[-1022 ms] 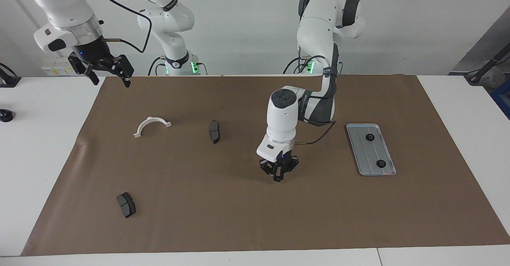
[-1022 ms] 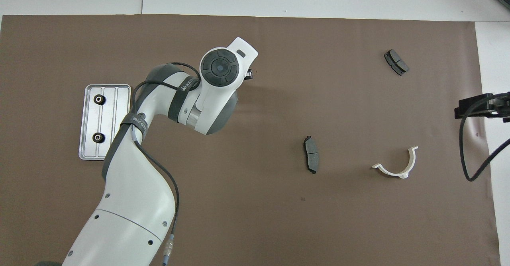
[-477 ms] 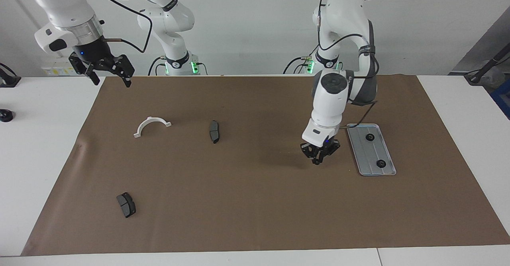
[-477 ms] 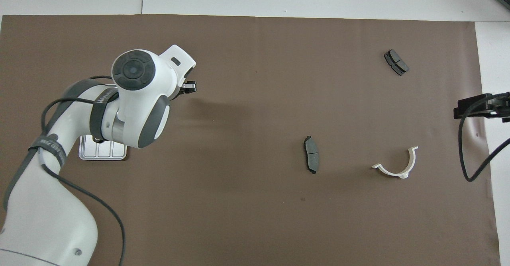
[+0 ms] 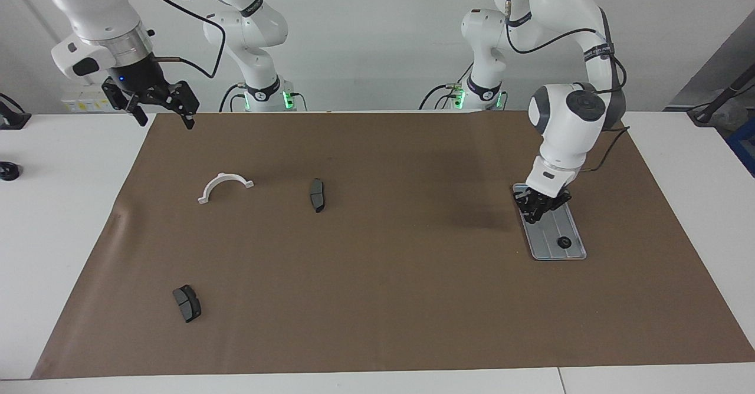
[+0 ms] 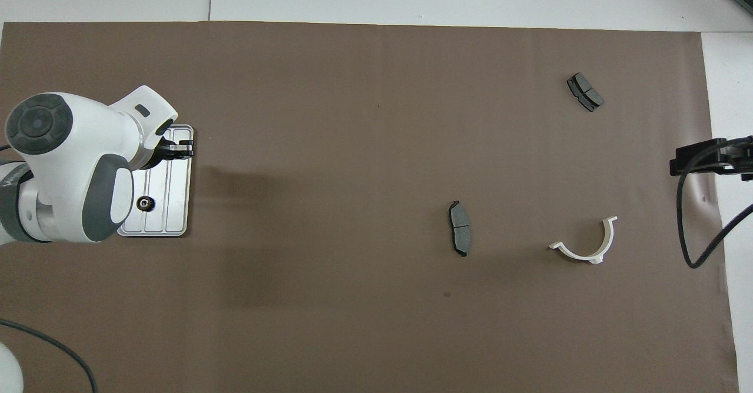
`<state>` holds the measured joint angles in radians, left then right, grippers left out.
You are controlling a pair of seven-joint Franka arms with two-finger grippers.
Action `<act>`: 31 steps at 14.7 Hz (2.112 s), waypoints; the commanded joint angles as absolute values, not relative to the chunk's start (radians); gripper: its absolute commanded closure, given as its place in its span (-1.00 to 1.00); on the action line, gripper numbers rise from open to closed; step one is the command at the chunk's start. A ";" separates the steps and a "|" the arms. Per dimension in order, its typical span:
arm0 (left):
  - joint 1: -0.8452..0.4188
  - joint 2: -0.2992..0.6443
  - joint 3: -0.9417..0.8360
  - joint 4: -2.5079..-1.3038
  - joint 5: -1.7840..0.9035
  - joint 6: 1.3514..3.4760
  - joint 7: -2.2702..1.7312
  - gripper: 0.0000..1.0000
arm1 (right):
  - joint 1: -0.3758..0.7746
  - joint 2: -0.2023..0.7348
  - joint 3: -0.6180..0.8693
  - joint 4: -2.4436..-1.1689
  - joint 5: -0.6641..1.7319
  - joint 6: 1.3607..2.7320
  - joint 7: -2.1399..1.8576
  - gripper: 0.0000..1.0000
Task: Pick bearing gear from pile to tray
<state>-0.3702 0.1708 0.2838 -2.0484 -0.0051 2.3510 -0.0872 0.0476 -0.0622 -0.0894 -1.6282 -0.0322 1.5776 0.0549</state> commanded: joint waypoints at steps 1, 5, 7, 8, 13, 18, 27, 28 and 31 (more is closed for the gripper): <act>-0.319 0.137 0.268 -2.149 0.002 2.445 -0.057 1.00 | 0.043 -0.066 -0.086 -1.626 -0.021 1.565 0.034 -1.00; -0.282 0.149 0.267 -2.177 0.000 2.497 -0.031 1.00 | 0.043 -0.066 -0.086 -1.626 -0.021 1.565 0.034 -1.00; -0.282 0.169 0.267 -2.180 -0.027 2.510 -0.029 0.98 | 0.043 -0.064 -0.086 -1.626 -0.021 1.565 0.034 -1.00; -0.281 0.169 0.267 -2.181 -0.044 2.517 -0.029 0.83 | 0.043 -0.066 -0.086 -1.626 -0.021 1.566 0.034 -1.00; -0.284 0.202 0.264 -2.183 -0.066 2.537 -0.028 0.66 | 0.044 -0.064 -0.086 -1.626 -0.021 1.565 0.034 -1.00; -0.291 0.212 0.265 -2.166 -0.064 2.533 -0.018 -1.00 | 0.043 -0.066 -0.086 -1.626 -0.021 1.565 0.034 -1.00; -0.296 0.022 0.265 -2.039 -0.055 2.231 0.143 -1.00 | 0.043 -0.066 -0.086 -1.626 -0.021 1.565 0.034 -1.00; -0.293 0.014 0.265 -1.998 -0.054 2.162 0.146 -1.00 | 0.043 -0.066 -0.086 -1.626 -0.021 1.566 0.034 -1.00; -0.281 0.024 0.268 -1.846 -0.052 2.004 0.193 -1.00 | 0.043 -0.066 -0.086 -1.626 -0.021 1.565 0.034 -1.00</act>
